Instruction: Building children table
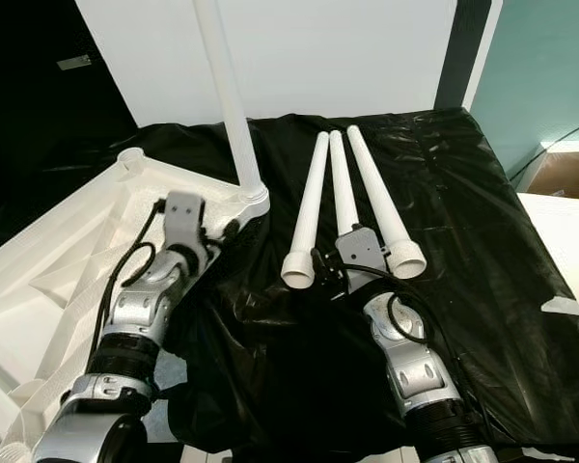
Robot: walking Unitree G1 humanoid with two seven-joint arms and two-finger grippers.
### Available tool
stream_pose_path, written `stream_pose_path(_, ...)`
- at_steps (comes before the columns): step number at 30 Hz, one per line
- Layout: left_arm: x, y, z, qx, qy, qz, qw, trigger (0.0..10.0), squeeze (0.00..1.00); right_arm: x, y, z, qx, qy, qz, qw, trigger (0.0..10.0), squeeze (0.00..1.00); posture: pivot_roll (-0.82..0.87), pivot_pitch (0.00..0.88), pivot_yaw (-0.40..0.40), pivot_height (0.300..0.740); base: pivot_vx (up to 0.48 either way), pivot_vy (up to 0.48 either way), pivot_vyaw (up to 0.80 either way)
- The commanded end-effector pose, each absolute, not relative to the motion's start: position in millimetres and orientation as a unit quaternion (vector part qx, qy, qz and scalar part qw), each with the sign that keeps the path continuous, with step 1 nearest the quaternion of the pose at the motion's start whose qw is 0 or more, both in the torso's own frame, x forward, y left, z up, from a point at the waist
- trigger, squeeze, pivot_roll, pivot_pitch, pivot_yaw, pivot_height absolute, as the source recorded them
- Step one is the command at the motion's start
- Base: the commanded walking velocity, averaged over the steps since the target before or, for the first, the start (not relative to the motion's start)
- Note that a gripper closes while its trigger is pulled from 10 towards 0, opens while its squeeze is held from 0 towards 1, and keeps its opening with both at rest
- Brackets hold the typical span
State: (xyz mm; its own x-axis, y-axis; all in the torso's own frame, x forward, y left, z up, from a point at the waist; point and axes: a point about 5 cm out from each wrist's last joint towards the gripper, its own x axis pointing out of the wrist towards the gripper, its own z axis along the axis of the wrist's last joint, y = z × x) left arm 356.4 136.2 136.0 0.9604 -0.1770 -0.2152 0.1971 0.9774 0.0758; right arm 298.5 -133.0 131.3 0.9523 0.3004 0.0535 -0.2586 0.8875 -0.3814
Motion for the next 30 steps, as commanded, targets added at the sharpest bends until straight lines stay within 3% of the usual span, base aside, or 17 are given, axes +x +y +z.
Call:
stream_pose_path(1, 353, 152, 120, 0.072, 0.139, -0.015, 0.988, 10.0, 0.0, 299, -128, 129, -0.187, -0.053, 0.153, 0.969, 10.0, 0.0, 0.03, 0.0, 0.107, 0.74, 0.0, 0.0, 0.0)
stream_pose_path(7, 349, 163, 104, 0.095, 0.184, -0.009, 0.978, 10.0, 0.0, 301, -126, 130, -0.186, -0.055, 0.157, 0.968, 10.0, 0.0, 0.03, 0.0, 0.103, 0.74, 0.0, 0.0, 0.0)
stream_pose_path(8, 347, 159, 101, 0.089, 0.194, -0.029, 0.977, 3.8, 0.0, 301, -126, 130, -0.186, -0.055, 0.157, 0.968, 10.0, 0.0, 0.03, 0.0, 0.103, 0.74, 0.0, 0.0, 0.0)
stream_pose_path(9, 347, 159, 101, 0.089, 0.194, -0.029, 0.977, 3.8, 0.0, 301, -126, 130, -0.186, -0.055, 0.157, 0.968, 10.0, 0.0, 0.03, 0.0, 0.103, 0.74, 0.0, 0.0, 0.0)
stream_pose_path(10, 345, 153, 102, 0.076, 0.194, -0.046, 0.977, 4.5, 0.0, 301, -127, 130, -0.187, -0.054, 0.157, 0.968, 10.0, 0.0, 0.03, 0.0, 0.104, 0.74, 0.0, 0.0, 0.0)
stream_pose_path(12, 345, 153, 102, 0.076, 0.194, -0.046, 0.977, 4.5, 0.0, 301, -127, 130, -0.187, -0.054, 0.157, 0.968, 10.0, 0.0, 0.03, 0.0, 0.104, 0.74, 0.0, 0.0, 0.0)
stream_pose_path(13, 345, 146, 105, 0.06, 0.187, -0.07, 0.978, 9.3, 0.0, 300, -128, 129, -0.187, -0.053, 0.156, 0.968, 10.0, 0.0, 0.02, 0.0, 0.106, 0.74, 0.0, 0.0, 0.0)
stream_pose_path(14, 345, 146, 105, 0.06, 0.187, -0.07, 0.978, 9.3, 0.0, 300, -128, 129, -0.187, -0.053, 0.156, 0.968, 10.0, 0.0, 0.02, 0.0, 0.106, 0.74, 0.0, 0.0, 0.0)
stream_pose_path(15, 344, 138, 111, 0.036, 0.179, -0.095, 0.979, 10.0, 0.0, 300, -128, 129, -0.188, -0.053, 0.154, 0.969, 10.0, 0.0, 0.02, 0.0, 0.107, 0.74, 0.0, 0.0, 0.0)
stream_pose_path(20, 337, 123, 118, 0.022, 0.184, -0.172, 0.967, 10.0, 0.0, 300, -129, 129, -0.189, -0.052, 0.152, 0.969, 10.0, 0.0, 0.02, 0.0, 0.108, 0.74, 0.0, 0.0, 0.0)
stream_pose_path(21, 334, 121, 108, 0.041, 0.21, -0.189, 0.958, 8.1, 0.0, 300, -129, 129, -0.189, -0.052, 0.152, 0.969, 10.0, 0.0, 0.02, 0.0, 0.107, 0.74, 0.0, 0.0, 0.0)
stream_pose_path(22, 331, 120, 101, 0.054, 0.229, -0.201, 0.951, 0.0, 0.0, 300, -129, 129, -0.189, -0.053, 0.152, 0.969, 10.0, 0.0, 0.02, 0.0, 0.107, 0.74, 0.0, 0.0, 0.0)
stream_pose_path(30, 335, 95, 96, 0.052, 0.247, -0.222, 0.942, 0.0, 0.0, 301, -128, 130, -0.191, -0.055, 0.152, 0.968, 10.0, 0.0, 0.02, 0.0, 0.104, 0.74, 0.0, 0.0, 0.0)
